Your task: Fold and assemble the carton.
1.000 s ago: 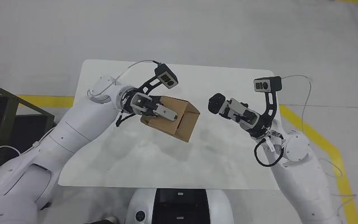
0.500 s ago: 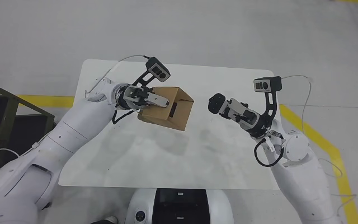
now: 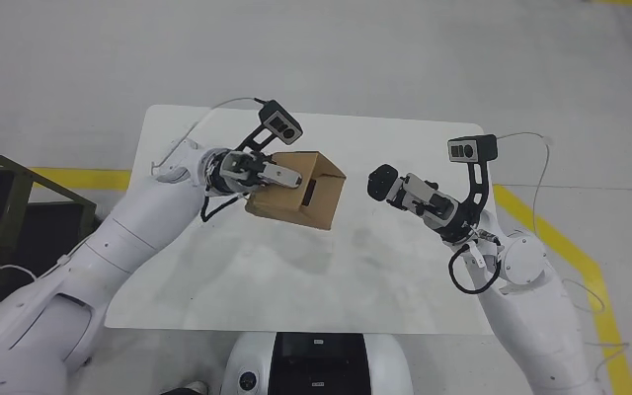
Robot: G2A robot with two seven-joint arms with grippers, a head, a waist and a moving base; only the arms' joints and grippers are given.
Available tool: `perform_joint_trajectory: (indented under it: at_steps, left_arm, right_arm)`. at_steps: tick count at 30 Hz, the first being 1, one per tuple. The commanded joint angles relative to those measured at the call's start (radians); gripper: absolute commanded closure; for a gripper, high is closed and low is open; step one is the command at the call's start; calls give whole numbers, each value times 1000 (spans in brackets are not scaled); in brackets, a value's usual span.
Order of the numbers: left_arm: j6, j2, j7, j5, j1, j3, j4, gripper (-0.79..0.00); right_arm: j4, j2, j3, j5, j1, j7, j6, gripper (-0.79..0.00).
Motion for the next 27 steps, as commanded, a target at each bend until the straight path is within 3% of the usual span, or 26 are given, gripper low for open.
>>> perform_joint_trajectory:
  at_steps: [1, 9, 27]
  left_arm:
    - [-2, -2, -22, -20, 24, -22, 10, 0]
    - [15, -19, -42, -108, 94, -90, -11, 0]
    - [68, -55, -42, -17, 142, -187, -17, 0]
  right_arm:
    - [7, -1, -4, 22, -8, -5, -2, -785]
    - [7, -1, -4, 22, -8, -5, -2, -785]
    - [7, -1, -4, 22, -8, -5, -2, -785]
